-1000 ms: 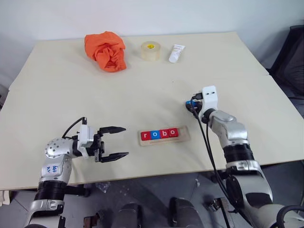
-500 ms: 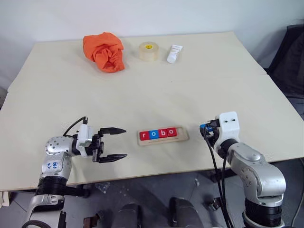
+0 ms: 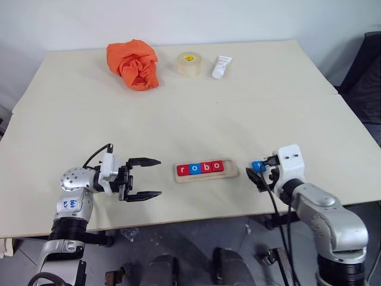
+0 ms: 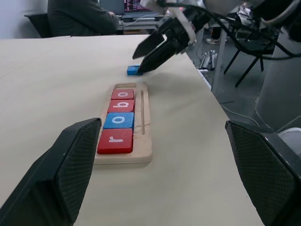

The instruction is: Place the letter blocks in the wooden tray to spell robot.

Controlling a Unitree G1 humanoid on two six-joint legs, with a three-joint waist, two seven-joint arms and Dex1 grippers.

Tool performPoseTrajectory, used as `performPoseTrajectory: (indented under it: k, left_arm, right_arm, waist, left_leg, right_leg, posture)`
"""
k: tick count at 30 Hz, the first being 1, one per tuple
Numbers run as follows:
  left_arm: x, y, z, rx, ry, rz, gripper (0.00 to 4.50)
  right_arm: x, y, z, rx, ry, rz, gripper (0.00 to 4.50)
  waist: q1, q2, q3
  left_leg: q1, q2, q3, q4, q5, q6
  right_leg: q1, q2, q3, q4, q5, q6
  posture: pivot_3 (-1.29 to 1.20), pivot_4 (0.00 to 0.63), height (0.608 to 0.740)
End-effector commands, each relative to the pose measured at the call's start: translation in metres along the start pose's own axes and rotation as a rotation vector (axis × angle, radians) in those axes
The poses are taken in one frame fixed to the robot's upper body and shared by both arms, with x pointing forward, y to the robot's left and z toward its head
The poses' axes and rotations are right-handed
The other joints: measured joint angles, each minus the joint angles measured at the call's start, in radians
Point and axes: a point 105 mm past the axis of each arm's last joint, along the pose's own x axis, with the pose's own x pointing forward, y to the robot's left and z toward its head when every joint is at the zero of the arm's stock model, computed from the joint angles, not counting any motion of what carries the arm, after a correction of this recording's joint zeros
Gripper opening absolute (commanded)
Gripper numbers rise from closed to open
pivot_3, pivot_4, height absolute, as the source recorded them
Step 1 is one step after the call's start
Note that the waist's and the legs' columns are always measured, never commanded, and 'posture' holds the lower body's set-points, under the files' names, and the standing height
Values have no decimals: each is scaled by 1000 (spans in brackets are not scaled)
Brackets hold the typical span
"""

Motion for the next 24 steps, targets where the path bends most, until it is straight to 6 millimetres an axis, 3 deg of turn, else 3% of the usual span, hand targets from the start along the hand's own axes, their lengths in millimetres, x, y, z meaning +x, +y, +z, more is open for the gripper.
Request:
performPoseTrajectory:
  k: [1,6,10,20,24]
  left_arm:
    - [1,0,4,21,-16,-8,4500]
    - [5,-3,2,13,-24,-27,4500]
    - [9,-4,-1,11,-29,-40,4500]
    - [13,-7,1,26,-38,-34,4500]
    - [11,-11,2,28,-38,-16,4500]
  right_arm:
    - [-8,4,16,-149,-51,198,4487]
    - [-11,-3,14,-366,20,432,4487]
    - [3,-17,9,-534,87,589,4487]
    - [37,-35,-10,-626,188,726,4487]
    - [44,-41,-12,-618,205,725,3688]
  waist:
    - [0,0,0]
    - [0,-1,0]
    - [-4,-1,0]
    - [-4,-1,0]
    - [-6,-2,0]
  left_leg:
    - [0,0,0,0,0,0]
    - [1,1,2,0,-1,1]
    - [2,1,6,1,-1,2]
    - [2,2,6,2,-1,2]
    - [3,2,5,4,-1,2]
  right_leg:
    - [0,0,0,-1,0,0]
    - [1,1,0,-2,0,0]
    - [2,0,0,-5,1,1]
    - [3,-1,-2,-6,2,3]
    - [6,-2,-3,-6,2,3]
  posture:
    - [0,150,740]
    - [0,150,740]
    - [0,150,740]
    - [0,150,740]
    - [0,150,740]
